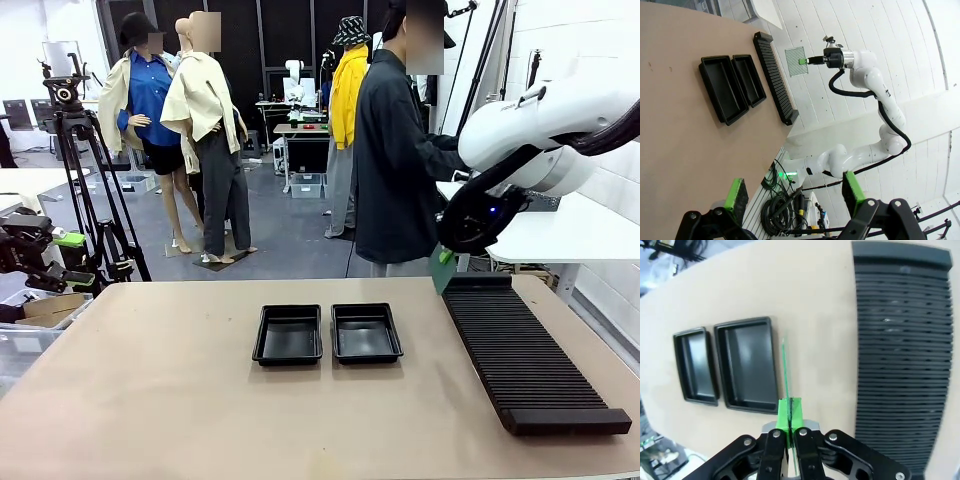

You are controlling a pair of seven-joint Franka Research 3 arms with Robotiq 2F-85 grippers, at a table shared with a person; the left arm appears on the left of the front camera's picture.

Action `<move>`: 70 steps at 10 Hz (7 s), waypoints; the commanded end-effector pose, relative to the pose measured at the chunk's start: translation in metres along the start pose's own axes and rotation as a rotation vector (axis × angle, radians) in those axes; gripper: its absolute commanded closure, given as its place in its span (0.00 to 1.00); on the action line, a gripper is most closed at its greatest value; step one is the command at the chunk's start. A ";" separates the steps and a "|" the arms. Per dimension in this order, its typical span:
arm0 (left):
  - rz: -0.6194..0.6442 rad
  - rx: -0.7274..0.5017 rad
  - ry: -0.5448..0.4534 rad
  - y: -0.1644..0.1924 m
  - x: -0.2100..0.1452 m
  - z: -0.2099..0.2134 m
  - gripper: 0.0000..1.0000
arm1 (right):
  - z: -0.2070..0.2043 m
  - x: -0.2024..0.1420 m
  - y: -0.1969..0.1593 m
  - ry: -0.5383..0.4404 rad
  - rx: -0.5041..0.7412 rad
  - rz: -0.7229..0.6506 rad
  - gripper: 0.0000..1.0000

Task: Inspect and transfer BCBs to ESD trays.
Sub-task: Pick up the Blank PCB from the PCB Rack and place it in the left ESD tray.

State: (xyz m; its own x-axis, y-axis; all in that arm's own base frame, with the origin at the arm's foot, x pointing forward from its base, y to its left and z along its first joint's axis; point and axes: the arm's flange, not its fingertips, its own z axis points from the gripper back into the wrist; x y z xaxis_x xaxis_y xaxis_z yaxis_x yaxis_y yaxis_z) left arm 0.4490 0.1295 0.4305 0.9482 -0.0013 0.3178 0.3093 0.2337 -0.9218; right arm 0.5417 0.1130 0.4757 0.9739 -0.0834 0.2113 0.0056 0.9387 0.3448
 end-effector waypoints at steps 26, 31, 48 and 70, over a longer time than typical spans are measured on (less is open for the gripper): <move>-0.002 0.006 -0.011 0.000 0.000 0.001 0.00 | -0.220 -0.032 0.203 0.148 0.378 -0.127 1.00; -0.002 0.006 -0.011 0.000 0.000 0.001 0.00 | -0.220 -0.031 0.199 0.157 0.357 -0.100 1.00; -0.002 0.006 -0.011 0.000 0.000 0.001 0.00 | -0.240 -0.035 0.200 0.132 0.335 -0.147 0.72; -0.002 0.006 -0.011 0.000 0.000 0.001 0.00 | -0.193 -0.040 0.234 0.142 0.071 -0.159 0.00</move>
State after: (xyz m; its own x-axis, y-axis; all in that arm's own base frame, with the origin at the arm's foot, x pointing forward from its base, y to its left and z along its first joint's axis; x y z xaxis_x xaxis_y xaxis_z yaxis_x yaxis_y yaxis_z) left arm 0.4491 0.1292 0.4303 0.9483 -0.0018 0.3174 0.3090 0.2336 -0.9219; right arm 0.5476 0.4004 0.3714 0.9850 -0.1706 0.0250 0.1443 0.8948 0.4225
